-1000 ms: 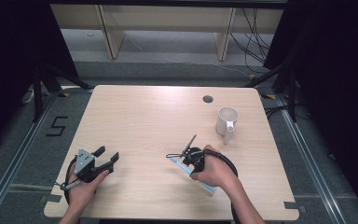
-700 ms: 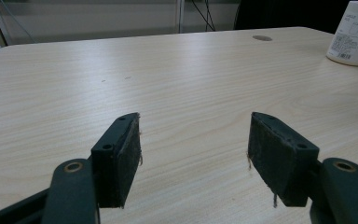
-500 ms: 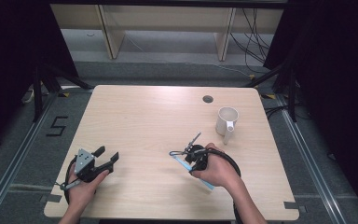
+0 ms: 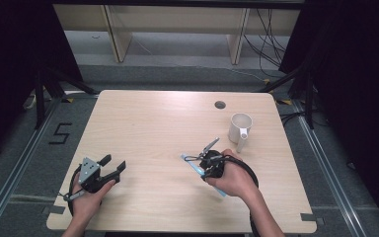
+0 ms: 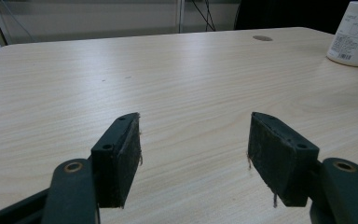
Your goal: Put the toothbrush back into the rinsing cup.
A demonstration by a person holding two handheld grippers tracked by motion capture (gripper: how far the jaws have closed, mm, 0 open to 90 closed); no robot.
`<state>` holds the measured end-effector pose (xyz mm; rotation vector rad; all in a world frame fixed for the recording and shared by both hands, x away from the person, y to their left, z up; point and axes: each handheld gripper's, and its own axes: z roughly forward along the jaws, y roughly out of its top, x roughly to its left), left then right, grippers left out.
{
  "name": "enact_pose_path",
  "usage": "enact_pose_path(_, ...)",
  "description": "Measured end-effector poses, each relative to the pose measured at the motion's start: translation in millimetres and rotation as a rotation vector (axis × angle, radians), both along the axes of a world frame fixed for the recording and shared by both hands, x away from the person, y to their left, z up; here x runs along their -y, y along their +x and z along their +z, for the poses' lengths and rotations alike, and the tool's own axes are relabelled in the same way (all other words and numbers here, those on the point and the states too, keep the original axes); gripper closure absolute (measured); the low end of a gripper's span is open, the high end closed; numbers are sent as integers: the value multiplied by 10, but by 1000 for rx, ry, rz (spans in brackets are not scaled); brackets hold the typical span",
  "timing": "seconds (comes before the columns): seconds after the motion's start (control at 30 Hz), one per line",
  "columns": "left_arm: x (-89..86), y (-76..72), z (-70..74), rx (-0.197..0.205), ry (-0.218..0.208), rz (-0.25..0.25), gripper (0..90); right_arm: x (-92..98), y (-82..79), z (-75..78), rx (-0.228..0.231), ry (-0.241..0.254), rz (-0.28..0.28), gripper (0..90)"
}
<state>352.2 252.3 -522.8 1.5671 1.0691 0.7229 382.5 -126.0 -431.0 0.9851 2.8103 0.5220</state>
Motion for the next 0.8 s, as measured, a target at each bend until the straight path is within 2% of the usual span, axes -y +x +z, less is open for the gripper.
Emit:
enact_pose_path(0.13,0,1,0,-1,1,0,340,20,9,15,27,7,13,794)
enact_pose_path(0.23,0,1,1,-1,2,0,340,22,5,21,26,17,0,793)
enact_pose_path(0.43,0,2,0,-1,2,0,340,51,21,48,52,27,16,793)
enact_pose_path(0.57,0,3,1,-2,2,0,340,59,18,70,60,51,3,793)
enact_pose_path(0.6,1,13,-7,8,-7,-8,340,62,23,70,61,52,5,794)
enact_pose_path(0.67,-1,2,1,-3,0,-1,340,69,21,84,70,60,-4,794)
enact_pose_path(0.7,2,14,-8,10,-9,-8,340,69,18,87,60,62,-11,794)
enact_pose_path(0.77,2,8,-4,4,-5,-5,340,74,21,89,69,68,-11,794)
enact_pose_path(0.8,-1,3,1,-1,1,-2,340,85,30,94,88,66,1,794)
